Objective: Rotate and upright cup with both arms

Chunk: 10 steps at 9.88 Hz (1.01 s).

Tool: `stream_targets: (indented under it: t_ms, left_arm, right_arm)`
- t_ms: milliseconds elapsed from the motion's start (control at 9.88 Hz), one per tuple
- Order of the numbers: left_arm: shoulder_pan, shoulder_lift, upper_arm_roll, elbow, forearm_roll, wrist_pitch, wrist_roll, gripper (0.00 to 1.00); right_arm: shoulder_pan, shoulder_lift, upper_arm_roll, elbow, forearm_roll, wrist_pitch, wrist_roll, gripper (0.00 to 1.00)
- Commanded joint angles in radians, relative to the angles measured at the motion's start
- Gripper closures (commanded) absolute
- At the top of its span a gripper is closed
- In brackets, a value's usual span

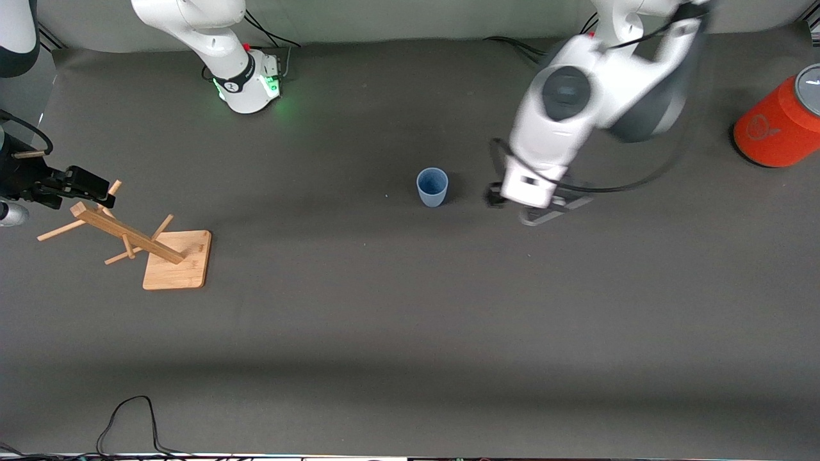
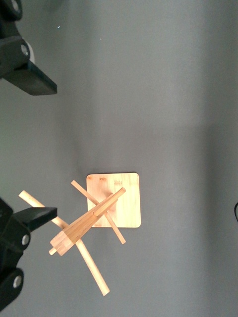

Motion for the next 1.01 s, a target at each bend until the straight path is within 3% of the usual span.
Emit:
stream_targets:
  t_ms: [0,304,506,708,911]
  left_arm:
    - [0.099,0.014,0.007,0.109,0.060,-0.159,0.280,0.00]
    - [0.261,-0.073,0.022,0.099,0.068,-0.139,0.563,0.00]
    - [0.361,-0.177,0.024,0.041,-0.021,-0.125,0.736,0.00]
    - [0.377,-0.313,0.025,-0.056,-0.049,-0.091,0.763,0.00]
    - [0.360,-0.387,0.021,-0.129,-0.050,-0.105,0.789,0.00]
  right_arm:
    - [0.002,-0.012,-0.003,-0.008,0.009,-0.004,0.009,0.00]
    - [0.002,-0.010,-0.003,-0.008,0.009,-0.003,0.008,0.00]
    - [0.002,-0.012,-0.003,-0.008,0.009,-0.003,0.008,0.00]
    - [0.002,-0.012,-0.003,-0.008,0.009,0.000,0.008,0.00]
    - [0.002,-0.012,-0.003,-0.008,0.009,0.000,0.008,0.00]
